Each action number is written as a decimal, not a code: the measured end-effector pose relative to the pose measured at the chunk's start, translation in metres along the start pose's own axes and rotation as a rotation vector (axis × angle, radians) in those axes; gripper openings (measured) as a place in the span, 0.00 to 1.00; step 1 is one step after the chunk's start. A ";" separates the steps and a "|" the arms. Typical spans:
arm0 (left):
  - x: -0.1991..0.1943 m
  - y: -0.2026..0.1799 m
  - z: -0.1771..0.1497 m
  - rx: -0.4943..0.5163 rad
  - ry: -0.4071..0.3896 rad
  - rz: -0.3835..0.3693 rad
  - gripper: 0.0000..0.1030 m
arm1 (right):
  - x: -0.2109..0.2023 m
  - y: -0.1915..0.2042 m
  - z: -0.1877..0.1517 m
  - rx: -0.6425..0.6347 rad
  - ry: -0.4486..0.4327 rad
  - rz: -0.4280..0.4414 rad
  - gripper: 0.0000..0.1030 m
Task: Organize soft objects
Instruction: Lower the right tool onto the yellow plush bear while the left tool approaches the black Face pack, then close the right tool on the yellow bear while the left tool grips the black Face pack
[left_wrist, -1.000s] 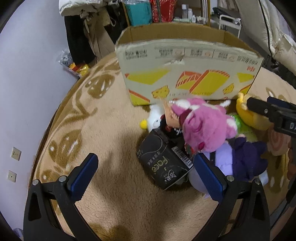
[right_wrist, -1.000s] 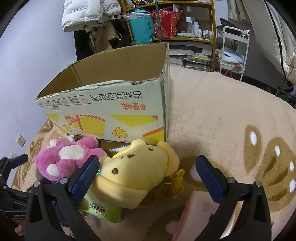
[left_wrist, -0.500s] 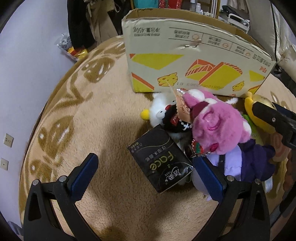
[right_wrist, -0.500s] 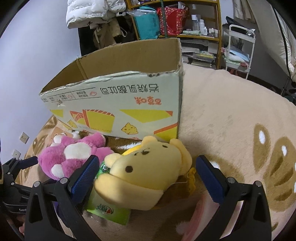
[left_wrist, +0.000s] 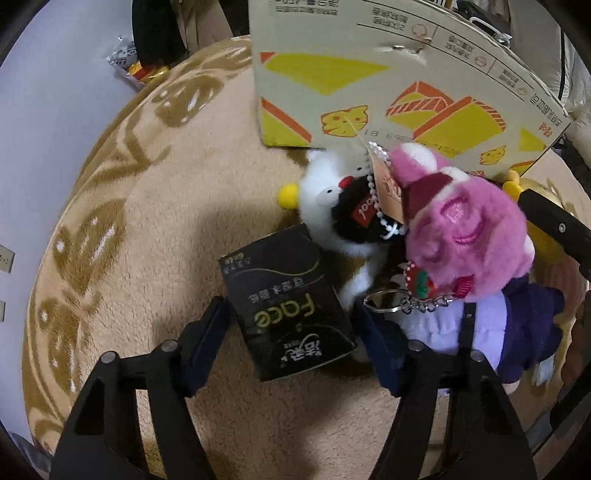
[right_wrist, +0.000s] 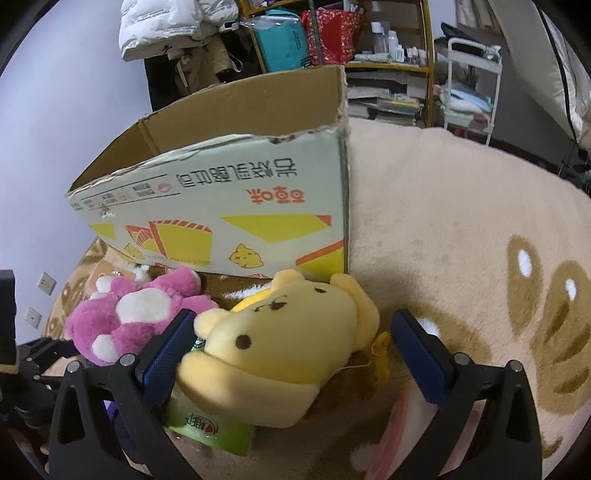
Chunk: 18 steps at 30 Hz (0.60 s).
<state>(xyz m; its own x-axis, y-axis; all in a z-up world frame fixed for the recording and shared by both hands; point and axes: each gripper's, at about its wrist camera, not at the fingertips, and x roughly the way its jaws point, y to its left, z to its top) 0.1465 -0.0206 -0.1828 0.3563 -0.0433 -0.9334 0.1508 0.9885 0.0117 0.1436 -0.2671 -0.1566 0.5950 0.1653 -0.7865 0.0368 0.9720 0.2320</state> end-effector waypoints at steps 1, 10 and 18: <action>0.000 0.000 0.000 0.000 0.000 -0.001 0.66 | 0.001 -0.001 0.000 0.008 0.003 0.008 0.98; -0.009 -0.011 -0.004 0.048 -0.030 0.003 0.53 | 0.002 -0.010 -0.001 0.048 0.043 0.040 0.87; -0.023 -0.008 -0.003 0.029 -0.078 0.008 0.51 | -0.011 -0.015 0.001 0.057 0.005 0.048 0.83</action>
<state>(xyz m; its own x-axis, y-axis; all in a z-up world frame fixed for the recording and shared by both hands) 0.1344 -0.0267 -0.1625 0.4279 -0.0472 -0.9026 0.1735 0.9843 0.0308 0.1368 -0.2838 -0.1508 0.5928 0.2125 -0.7768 0.0541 0.9519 0.3017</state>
